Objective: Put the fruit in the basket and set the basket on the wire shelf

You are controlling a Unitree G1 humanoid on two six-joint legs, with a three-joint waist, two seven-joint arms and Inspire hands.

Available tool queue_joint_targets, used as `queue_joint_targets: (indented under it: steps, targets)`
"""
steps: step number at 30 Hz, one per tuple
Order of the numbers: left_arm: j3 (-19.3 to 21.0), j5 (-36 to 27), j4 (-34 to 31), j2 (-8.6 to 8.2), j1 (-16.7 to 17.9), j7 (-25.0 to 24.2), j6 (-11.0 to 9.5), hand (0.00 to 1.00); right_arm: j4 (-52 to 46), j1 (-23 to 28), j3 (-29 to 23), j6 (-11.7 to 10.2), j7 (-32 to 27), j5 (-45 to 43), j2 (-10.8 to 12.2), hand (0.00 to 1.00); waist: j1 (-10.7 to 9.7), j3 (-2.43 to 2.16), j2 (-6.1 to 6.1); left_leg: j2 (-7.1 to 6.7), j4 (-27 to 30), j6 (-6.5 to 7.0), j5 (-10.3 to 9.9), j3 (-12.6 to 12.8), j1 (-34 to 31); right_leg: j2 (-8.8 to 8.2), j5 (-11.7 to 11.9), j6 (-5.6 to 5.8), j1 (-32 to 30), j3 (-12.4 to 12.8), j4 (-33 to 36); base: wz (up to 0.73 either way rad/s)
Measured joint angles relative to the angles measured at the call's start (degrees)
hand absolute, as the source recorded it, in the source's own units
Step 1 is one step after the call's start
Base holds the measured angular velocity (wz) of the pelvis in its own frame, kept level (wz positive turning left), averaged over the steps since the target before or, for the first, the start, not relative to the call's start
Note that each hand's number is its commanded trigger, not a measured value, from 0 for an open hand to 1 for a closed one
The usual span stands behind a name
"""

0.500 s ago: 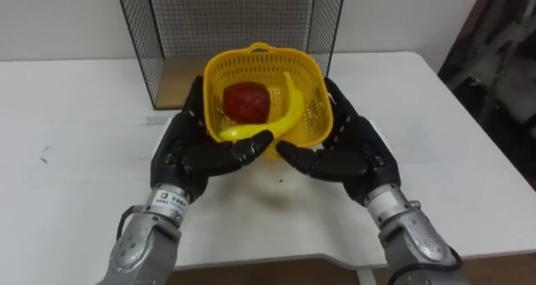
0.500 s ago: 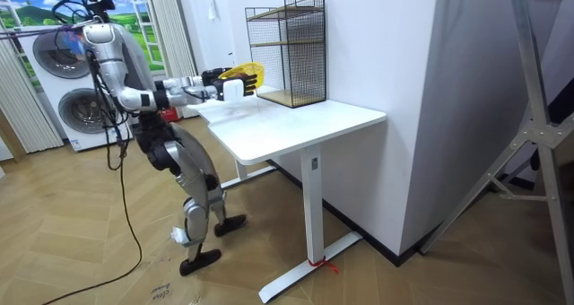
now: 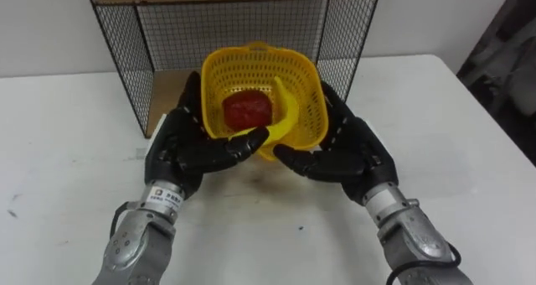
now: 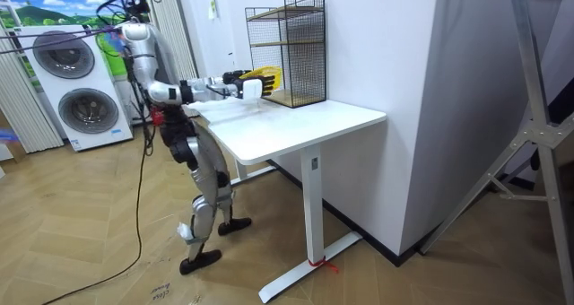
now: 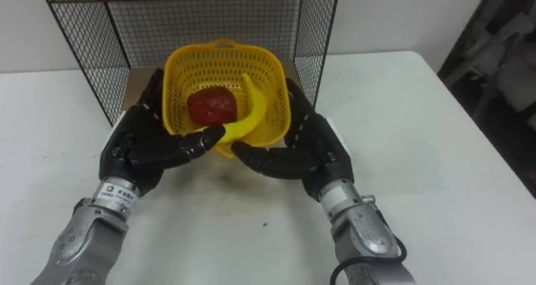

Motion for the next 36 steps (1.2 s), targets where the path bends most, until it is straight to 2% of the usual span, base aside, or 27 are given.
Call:
queue_joint_targets:
  steps: [1, 2, 3, 4, 5, 6, 7, 8, 9, 10, 11, 13, 16, 20, 23, 24, 25, 33, 36]
  targets:
    - [0.05, -0.01, 0.0, 0.02, -0.14, 0.0, -0.03, 0.0, 0.0, -0.06, -0.02, 0.0, -0.04, 0.0, -0.06, 0.0, -0.02, 0.05, -0.06, -0.44, 0.6, 0.72, -0.89, 0.42, 0.53, -1.15, 0.64, 1.23, -1.92, -0.9, 5.14, 0.03]
    - [0.04, 0.0, -0.02, 0.02, -0.16, 0.0, -0.05, 0.0, 0.0, -0.07, -0.04, 0.0, -0.05, 0.0, -0.05, 0.0, -0.04, 0.05, -0.02, -0.5, 0.84, 1.04, -1.43, 0.65, 0.88, -1.58, 1.32, 2.29, -2.63, -1.45, 7.48, 0.04]
    - [0.06, 0.09, -0.11, 0.24, -1.03, 0.0, -0.14, 0.0, 0.0, -0.58, -0.38, -0.08, -0.07, -0.01, -0.05, 0.0, 0.03, 0.31, -0.09, -0.52, 1.52, 1.32, -2.08, 0.63, 0.89, -2.23, 2.86, 3.08, -4.59, -2.41, 11.74, 0.04]
    - [0.21, -0.01, -0.12, 0.46, -2.02, 0.0, -0.44, 0.0, 0.01, -1.46, -0.73, -0.1, -0.11, -0.36, 0.09, 0.0, -0.19, 0.65, -0.21, -0.39, 1.59, 1.45, -2.2, 0.45, 0.81, -2.59, 3.98, 3.54, -6.28, -3.4, 14.2, 0.0]
    - [0.39, 0.0, -0.12, 0.39, -2.42, 0.0, -0.57, 0.0, 0.02, -1.97, -0.89, -0.15, -0.12, -0.63, 0.25, 0.0, -0.09, 0.82, -0.01, -0.2, 1.62, 1.46, -2.21, 0.31, 0.66, -2.48, 3.93, 3.59, -6.86, -3.52, 14.33, -0.09]
    - [0.55, -0.04, -0.12, 0.28, -3.06, 0.01, -0.9, 0.0, 0.03, -3.01, -0.95, -0.49, -0.12, -0.92, 0.08, 0.0, 0.07, 1.27, 0.67, 0.19, 1.71, 1.43, -2.27, 0.27, 0.49, -2.34, 3.56, 3.53, -7.76, -3.44, 12.74, -0.17]
    - [0.67, -0.06, -0.12, 0.31, -3.27, 0.01, -1.06, 0.0, 0.06, -3.62, -0.93, -0.7, -0.12, -1.3, -0.1, 0.0, -0.11, 1.46, 1.63, 0.65, 1.64, 1.46, -2.23, 0.35, 0.44, -2.37, 3.35, 3.49, -8.49, -3.36, 9.21, -0.16]
    - [0.65, -0.06, -0.12, 0.35, -3.27, 0.01, -1.05, 0.0, 0.06, -3.58, -0.9, -0.78, -0.11, -1.3, -0.13, 0.0, -0.27, 1.37, 1.98, 0.83, 1.55, 1.29, -2.25, 0.41, 0.44, -2.4, 3.52, 3.47, -8.57, -3.46, 6.33, -0.11]
    - [0.5, 0.04, -0.01, 0.48, -3.2, 0.01, -1.04, 0.0, 0.13, -3.12, -0.84, -0.84, -0.11, -1.3, -0.14, 0.0, -0.29, 1.07, 2.38, 0.95, 1.15, 0.77, -1.72, 0.5, 0.71, -2.27, 3.91, 2.38, -8.01, -4.31, 1.29, -0.07]
    - [0.36, 0.11, 0.17, 0.43, -2.7, 0.01, -0.95, 0.0, 0.37, -2.17, -0.85, -0.83, -0.11, -1.67, -0.18, 0.0, -0.32, 0.27, 3.31, 1.59, 0.02, 0.26, -1.08, 0.25, 1.47, -1.75, 5.17, 1.91, -6.68, -4.88, -1.6, -0.11]
    - [0.35, 0.14, 0.16, 0.53, -2.57, 0.01, -0.95, 0.0, 0.38, -1.67, -0.87, -0.83, -0.12, -1.83, -0.18, 0.0, -0.3, 0.04, 3.49, 1.75, -0.93, 0.01, -0.58, 0.09, 2.18, -1.25, 5.7, 1.91, -5.94, -4.88, -2.98, -0.13]
    - [0.17, 0.18, 0.13, 1.57, -2.56, 0.01, -0.99, 0.0, 0.39, -0.97, -0.87, -0.83, -0.03, -2.11, -0.28, 0.0, -0.47, -0.5, 3.33, 1.81, -4.49, -1.02, 1.22, -1.14, 4.53, -0.79, 7.47, 1.66, -3.61, -5.55, -7.21, -0.15]
    - [-0.48, 0.13, 0.15, 2.56, -2.55, 0.02, -0.97, 0.0, 0.38, -1.09, -0.98, -0.81, 0.18, -1.89, -0.28, 0.0, -1.7, -0.92, 2.62, 1.97, -6.7, -1.14, 2.61, -2.82, 5.83, 0.14, 9.4, 1.33, -1.4, -6.37, -10.92, 0.06]
    - [-0.65, 0.08, 0.05, 2.82, -2.57, 0.03, -0.94, 0.0, 0.36, -1.15, -1.38, -0.82, 0.09, -1.26, -0.19, 0.0, -1.75, -0.94, 2.65, 2.95, -7.1, -1.26, 2.69, -2.9, 5.9, 1.31, 11.14, 1.14, -0.2, -6.43, -14.19, -0.03]
    - [-0.66, 0.09, 0.04, 2.99, -2.7, 0.03, -0.93, 0.0, 0.36, -1.21, -1.42, -0.82, -0.1, -1.17, -0.1, 0.0, -2.15, -0.67, 2.95, 3.01, -7.5, -1.26, 2.73, -2.98, 5.87, 1.68, 11.74, 1.32, 0.1, -6.54, -15.3, 0.0]
    - [-0.62, 0.09, 0.04, 3.02, -3.01, 0.03, -0.93, 0.0, 0.35, -1.35, -1.42, -0.82, -0.28, -1.17, -0.01, 0.0, -2.19, -0.22, 3.1, 3.01, -7.77, -1.21, 2.92, -3.0, 5.85, 1.73, 12.09, 1.01, 0.11, -6.56, -15.59, 0.0]
    - [-0.63, 0.09, 0.05, 3.0, -3.09, 0.03, -0.93, 0.0, 0.36, -1.28, -1.38, -0.82, -0.59, -1.17, 0.07, 0.0, -2.19, 0.03, 3.25, 2.99, -8.12, -1.21, 3.11, -3.02, 5.83, 1.73, 12.2, 0.98, 0.03, -6.58, -15.81, 0.0]
    - [-0.63, 0.16, 1.44, 2.95, -3.72, 0.12, -0.8, 0.0, 0.41, -1.5, -1.09, -0.78, -0.77, -0.76, -0.24, 0.0, -1.99, 0.07, 3.16, 2.87, -8.83, -1.13, 3.65, -3.58, 6.13, 1.78, 12.57, 0.92, 0.73, -7.34, -16.71, 0.04]
    - [-0.35, 0.15, 3.72, 2.79, -4.96, 0.12, 0.49, 0.0, 1.76, -2.6, -1.09, 0.3, -0.75, 0.88, -0.1, 0.0, -1.65, 0.23, 2.68, 2.85, -9.74, -1.28, 4.08, -3.7, 6.88, 1.78, 12.7, 1.12, 1.36, -7.44, -17.44, 0.02]
